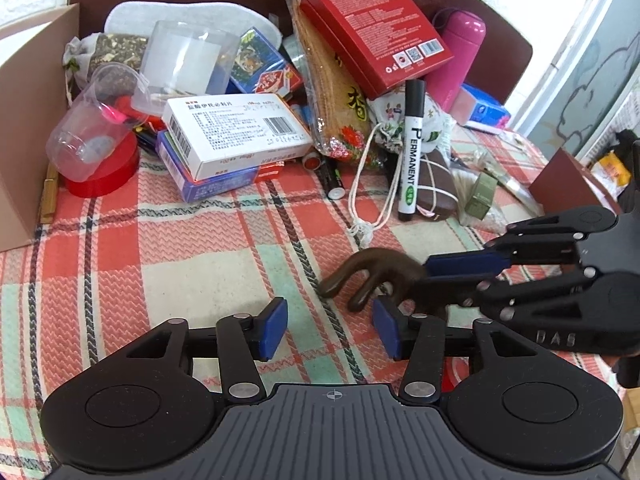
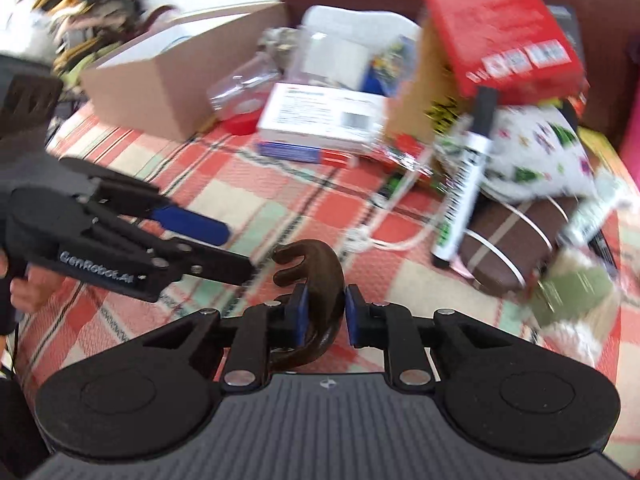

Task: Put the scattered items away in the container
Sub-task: 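Hold the claw clip with the right gripper while the left gripper grasps it too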

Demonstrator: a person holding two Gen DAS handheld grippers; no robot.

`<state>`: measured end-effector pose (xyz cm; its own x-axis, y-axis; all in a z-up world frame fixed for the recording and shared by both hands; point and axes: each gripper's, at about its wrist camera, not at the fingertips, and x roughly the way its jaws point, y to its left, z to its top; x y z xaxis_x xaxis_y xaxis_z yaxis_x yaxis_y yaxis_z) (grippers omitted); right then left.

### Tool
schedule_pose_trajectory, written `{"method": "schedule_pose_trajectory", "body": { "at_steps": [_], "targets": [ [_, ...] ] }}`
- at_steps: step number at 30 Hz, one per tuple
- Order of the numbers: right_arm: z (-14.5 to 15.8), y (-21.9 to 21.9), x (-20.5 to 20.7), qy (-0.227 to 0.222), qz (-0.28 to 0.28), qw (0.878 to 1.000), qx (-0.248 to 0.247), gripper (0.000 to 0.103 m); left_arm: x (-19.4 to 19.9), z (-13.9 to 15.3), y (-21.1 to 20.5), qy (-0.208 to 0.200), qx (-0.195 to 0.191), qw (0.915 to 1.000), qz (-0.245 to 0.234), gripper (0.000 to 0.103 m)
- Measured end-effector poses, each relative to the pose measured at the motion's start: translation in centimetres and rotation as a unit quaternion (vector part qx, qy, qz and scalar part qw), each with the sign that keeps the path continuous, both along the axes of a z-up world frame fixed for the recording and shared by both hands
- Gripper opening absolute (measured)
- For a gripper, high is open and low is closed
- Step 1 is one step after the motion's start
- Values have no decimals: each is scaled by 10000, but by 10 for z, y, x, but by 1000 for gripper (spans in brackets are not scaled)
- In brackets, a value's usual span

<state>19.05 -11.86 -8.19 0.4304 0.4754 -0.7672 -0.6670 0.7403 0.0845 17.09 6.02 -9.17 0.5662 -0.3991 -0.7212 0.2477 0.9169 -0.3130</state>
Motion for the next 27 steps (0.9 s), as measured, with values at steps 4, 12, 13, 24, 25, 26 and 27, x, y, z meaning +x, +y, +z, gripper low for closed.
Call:
{"method": "schedule_pose_trajectory", "body": {
  "at_steps": [4,12,13,24,25,26,27],
  "targets": [
    [5,11,-13,-6,362,9993,39,21,-1,0,8,84,-266,9996,59,69],
    [-7,24,-23,492,751,9959,124,31,1,-11,10,300,-303,9991,-63,71],
    [-10,23,-25,556,717,9958,114,45,0,-12,10,321,-288,9990,-90,70],
    [-25,32,-57,167,813,9963,-212,67,-16,-12,14,217,291,9979,-531,32],
    [-25,32,-57,158,764,9968,-194,65,-18,-11,16,236,271,9976,-584,29],
    [-25,29,-55,198,675,9974,-130,65,-20,-11,18,259,236,9975,-619,28],
    [-24,27,-54,235,592,9979,-76,65,-23,-11,20,272,208,9974,-628,28]
  ]
}}
